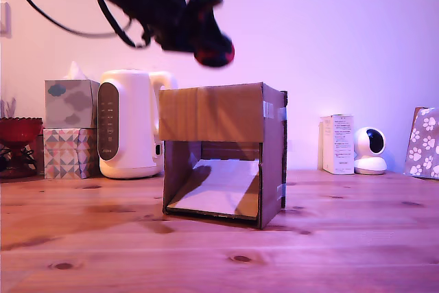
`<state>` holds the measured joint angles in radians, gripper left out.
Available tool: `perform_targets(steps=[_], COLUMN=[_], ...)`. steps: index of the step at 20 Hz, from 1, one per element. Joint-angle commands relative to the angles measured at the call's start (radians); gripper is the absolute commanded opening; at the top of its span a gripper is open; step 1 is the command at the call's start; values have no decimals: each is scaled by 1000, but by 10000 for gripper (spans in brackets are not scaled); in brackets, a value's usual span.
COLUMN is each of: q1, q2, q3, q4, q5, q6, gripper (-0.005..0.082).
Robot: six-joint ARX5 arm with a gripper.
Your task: Drop the footbag into the cardboard dice tower
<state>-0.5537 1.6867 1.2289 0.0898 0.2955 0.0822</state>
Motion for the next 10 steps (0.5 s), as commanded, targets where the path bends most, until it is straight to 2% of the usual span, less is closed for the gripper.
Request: perform_targets(steps=[1, 3, 4, 5, 7, 8, 10], q1=[3, 4, 4, 4, 4, 4, 4], q2=[28, 31, 31, 31, 31, 31, 29], q3=[11, 11, 11, 15, 21, 25, 43], q4=[7, 8, 9, 10, 8, 6, -27], q5=[4, 5, 8, 9, 12, 11, 11], q6=[5, 21, 53, 76, 84, 84, 84], gripper=[108, 117, 157, 252, 519, 601, 603])
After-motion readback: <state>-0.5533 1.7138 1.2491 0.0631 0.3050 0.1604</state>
